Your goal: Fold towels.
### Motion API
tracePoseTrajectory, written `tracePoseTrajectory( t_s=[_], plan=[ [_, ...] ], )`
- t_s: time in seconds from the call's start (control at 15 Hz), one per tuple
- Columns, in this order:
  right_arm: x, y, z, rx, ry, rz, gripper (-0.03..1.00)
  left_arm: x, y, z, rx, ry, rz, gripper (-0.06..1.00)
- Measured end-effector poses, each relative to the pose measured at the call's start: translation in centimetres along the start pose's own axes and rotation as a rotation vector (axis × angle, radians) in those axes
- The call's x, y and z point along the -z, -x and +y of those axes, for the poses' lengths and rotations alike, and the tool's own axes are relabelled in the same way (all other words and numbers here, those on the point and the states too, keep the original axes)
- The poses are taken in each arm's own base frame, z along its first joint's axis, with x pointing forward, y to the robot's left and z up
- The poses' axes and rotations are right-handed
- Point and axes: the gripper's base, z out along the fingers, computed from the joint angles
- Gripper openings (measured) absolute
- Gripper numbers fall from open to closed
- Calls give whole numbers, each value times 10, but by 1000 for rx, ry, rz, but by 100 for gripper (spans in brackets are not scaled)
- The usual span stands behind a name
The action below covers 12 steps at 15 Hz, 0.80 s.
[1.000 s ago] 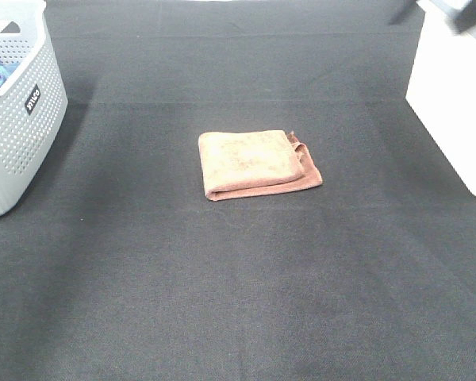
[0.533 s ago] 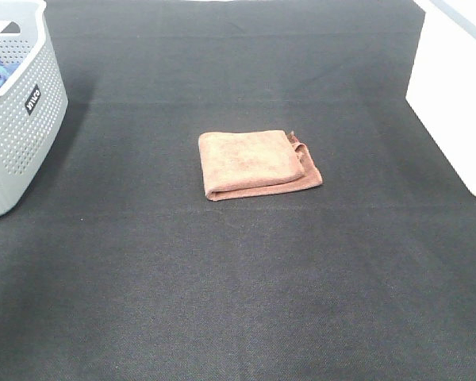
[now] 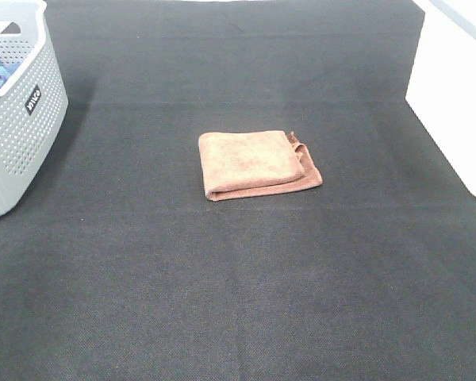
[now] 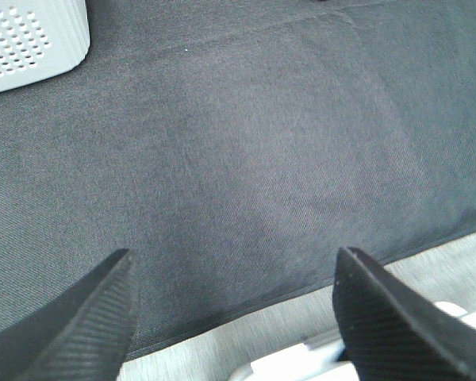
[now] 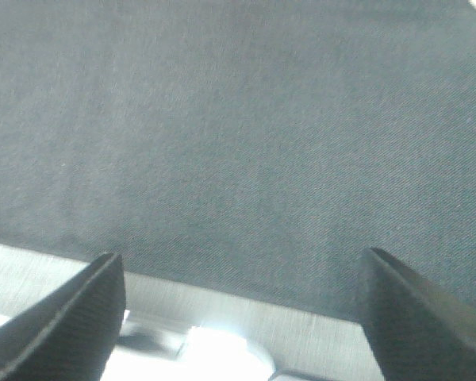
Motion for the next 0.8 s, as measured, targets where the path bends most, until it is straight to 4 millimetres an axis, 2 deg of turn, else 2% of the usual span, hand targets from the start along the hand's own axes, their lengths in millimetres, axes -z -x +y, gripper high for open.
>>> tracePoseTrajectory(
  t_s=[0.13, 0.27, 0.4, 0.8],
  plan=[
    [1, -20, -2, 16, -25, -77, 76, 2, -19, 1, -57, -1, -54, 66],
    [-3, -33, -5, 41, -53, -124, 76, -4, -26, 2, -95, 0, -76, 66],
    [-2, -33, -5, 46, -49, -199, 76, -10, -27, 2, -123, -6, -83, 66],
    [-8, -34, -6, 45, -48, -211, 76, -18, -26, -2, -155, -62, -128, 66]
  ],
)
